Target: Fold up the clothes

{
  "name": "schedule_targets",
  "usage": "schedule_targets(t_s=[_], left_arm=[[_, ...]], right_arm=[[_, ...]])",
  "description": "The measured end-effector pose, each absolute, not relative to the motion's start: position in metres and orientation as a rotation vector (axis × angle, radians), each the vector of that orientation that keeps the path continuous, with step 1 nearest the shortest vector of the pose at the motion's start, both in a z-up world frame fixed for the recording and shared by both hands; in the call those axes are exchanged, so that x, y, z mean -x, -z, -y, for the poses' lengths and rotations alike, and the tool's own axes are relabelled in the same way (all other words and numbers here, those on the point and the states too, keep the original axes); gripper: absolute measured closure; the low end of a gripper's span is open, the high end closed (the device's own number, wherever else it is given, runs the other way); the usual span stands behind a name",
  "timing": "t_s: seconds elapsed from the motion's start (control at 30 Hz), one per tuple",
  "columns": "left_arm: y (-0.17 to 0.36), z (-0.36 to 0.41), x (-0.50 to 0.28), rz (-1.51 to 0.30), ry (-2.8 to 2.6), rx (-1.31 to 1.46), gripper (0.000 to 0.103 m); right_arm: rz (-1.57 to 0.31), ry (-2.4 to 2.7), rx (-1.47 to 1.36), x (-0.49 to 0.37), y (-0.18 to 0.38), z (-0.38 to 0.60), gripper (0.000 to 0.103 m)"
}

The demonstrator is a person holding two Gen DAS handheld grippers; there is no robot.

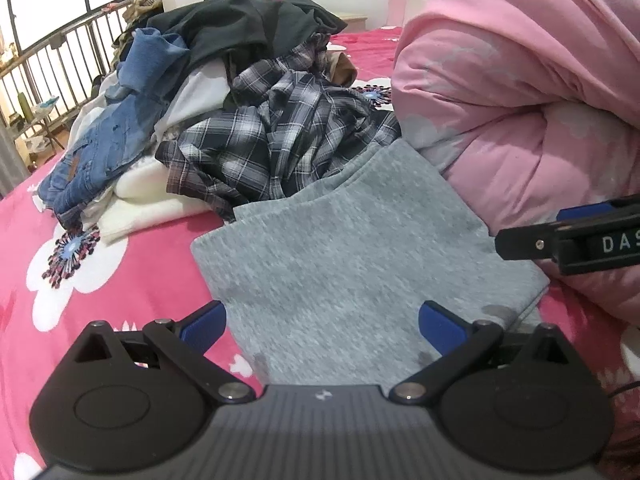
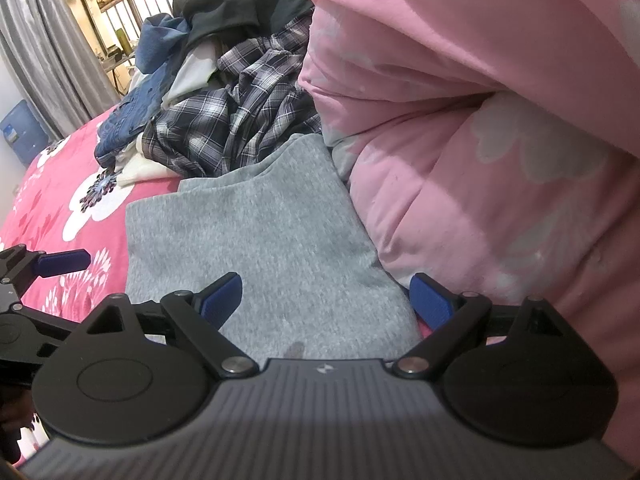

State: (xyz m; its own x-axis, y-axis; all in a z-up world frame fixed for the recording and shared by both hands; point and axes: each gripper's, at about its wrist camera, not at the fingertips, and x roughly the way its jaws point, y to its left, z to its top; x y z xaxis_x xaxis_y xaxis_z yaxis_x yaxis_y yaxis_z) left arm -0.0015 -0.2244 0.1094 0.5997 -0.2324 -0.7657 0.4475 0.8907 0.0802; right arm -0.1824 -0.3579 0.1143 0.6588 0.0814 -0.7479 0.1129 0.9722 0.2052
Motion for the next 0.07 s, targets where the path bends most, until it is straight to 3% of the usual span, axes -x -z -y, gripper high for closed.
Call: schedule_targets(t_s=[0.07], left_arm=[[-0.1093,0.2243,0.0015,-0.841,0.399,-0.278,0.0]], right_arm=[[-0.854,0.017,-0.243,0.1825,-0.1141,0.3577,0.012]])
